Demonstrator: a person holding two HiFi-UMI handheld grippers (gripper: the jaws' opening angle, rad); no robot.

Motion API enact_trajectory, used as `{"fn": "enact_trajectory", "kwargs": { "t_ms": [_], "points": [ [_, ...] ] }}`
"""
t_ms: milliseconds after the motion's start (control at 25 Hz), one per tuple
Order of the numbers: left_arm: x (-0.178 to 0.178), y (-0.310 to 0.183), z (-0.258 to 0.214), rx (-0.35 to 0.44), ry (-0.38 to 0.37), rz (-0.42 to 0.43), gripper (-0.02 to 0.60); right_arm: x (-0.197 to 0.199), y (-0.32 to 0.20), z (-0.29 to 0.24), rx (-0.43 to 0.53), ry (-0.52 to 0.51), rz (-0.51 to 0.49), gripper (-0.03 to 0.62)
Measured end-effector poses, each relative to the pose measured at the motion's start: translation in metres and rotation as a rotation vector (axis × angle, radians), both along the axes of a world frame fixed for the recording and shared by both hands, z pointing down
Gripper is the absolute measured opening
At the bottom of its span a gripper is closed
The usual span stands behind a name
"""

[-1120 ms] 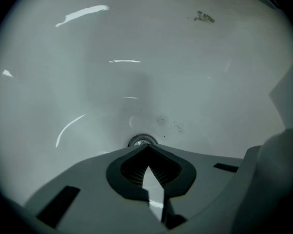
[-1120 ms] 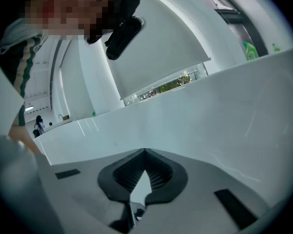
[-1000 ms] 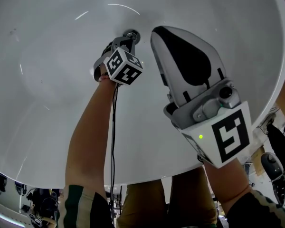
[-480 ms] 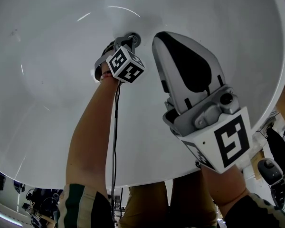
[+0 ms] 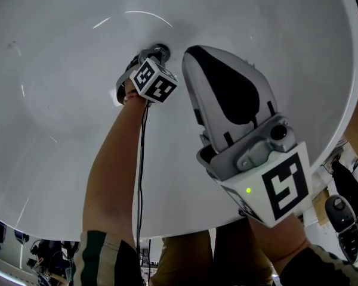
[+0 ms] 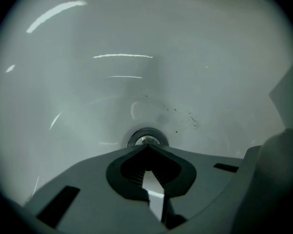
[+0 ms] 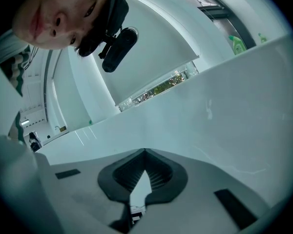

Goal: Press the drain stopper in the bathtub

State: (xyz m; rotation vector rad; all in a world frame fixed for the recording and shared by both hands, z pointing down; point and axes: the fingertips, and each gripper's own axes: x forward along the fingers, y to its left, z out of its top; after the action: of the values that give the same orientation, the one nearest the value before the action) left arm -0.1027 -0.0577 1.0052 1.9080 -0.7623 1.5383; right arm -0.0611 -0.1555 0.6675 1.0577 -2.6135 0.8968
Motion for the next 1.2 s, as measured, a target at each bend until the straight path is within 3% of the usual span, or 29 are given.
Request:
{"fn": "enact_trajectory", "kwargs": {
  "t_ms": [280,800,1200],
  "points": [
    [0.0025,0.0003,0.0011,-0.010,0.007,0.007,0.008,-0.0012,0.0008,0.0000,0.000,-0.005,-0.013,0.014],
    [0.0052,0.0026,0.0048,-0.023,-0.095,0.114,0.009,-0.0017,0.0020,0.0001,0.008,0.013,-0.029,0.015],
    [0.0082,-0.0028,0.0022,0.022,-0.066,0.059,0.008,-0.0015,0.0013,-0.0014,0.010,0.003,-0.026,0.015]
  ]
}}
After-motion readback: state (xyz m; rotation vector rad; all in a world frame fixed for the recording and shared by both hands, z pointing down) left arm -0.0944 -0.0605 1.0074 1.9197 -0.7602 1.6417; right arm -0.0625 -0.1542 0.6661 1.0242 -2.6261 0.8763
